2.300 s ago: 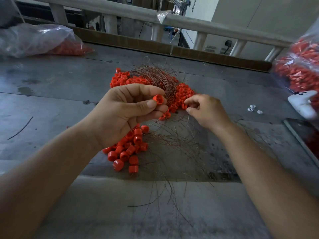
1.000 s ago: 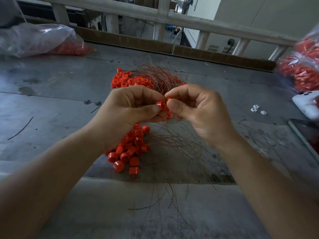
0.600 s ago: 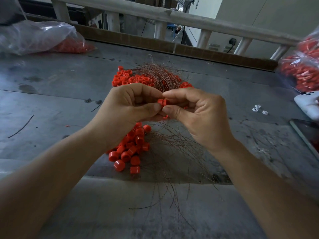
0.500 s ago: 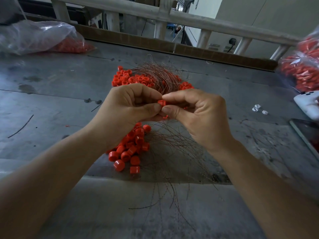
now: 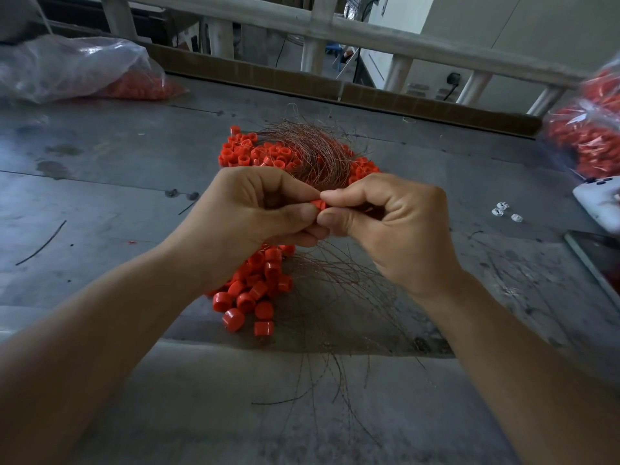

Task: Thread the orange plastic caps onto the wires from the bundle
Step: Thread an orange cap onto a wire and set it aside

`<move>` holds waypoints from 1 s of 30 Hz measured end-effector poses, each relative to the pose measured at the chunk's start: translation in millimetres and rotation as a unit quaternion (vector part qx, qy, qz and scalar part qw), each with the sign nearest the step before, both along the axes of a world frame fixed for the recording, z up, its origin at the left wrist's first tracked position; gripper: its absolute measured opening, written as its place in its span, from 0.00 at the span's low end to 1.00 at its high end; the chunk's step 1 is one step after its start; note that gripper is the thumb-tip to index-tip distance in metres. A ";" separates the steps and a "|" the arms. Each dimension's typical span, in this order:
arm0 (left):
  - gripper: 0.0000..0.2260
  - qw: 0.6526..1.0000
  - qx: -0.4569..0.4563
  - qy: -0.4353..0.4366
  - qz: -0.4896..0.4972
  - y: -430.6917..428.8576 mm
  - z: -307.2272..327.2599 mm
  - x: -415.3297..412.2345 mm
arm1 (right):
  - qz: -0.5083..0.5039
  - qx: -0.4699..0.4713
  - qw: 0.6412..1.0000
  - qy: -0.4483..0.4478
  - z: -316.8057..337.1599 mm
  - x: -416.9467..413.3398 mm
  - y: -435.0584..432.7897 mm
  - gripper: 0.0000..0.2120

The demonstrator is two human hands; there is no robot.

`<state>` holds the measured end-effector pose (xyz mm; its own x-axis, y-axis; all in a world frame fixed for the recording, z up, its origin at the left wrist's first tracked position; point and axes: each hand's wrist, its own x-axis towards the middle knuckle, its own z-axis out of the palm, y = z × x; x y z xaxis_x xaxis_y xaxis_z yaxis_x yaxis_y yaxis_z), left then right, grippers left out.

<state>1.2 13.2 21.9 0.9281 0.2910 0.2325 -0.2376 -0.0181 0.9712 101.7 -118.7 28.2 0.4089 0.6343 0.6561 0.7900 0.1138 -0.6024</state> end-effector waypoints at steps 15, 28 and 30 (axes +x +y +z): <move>0.07 0.997 -0.011 0.043 -0.059 3.7 3.0 -3.7 | 0.060 -0.054 0.996 0.027 6.7 2.7 -4.4 0.12; 0.18 0.984 -0.098 0.057 -0.136 7.3 7.0 -7.4 | 0.091 -0.159 0.983 -0.012 10.9 1.3 -4.6 0.08; 0.20 0.989 -0.072 0.042 -0.120 3.6 8.2 -8.5 | 0.077 -0.147 0.986 -0.006 10.8 0.0 -4.2 0.07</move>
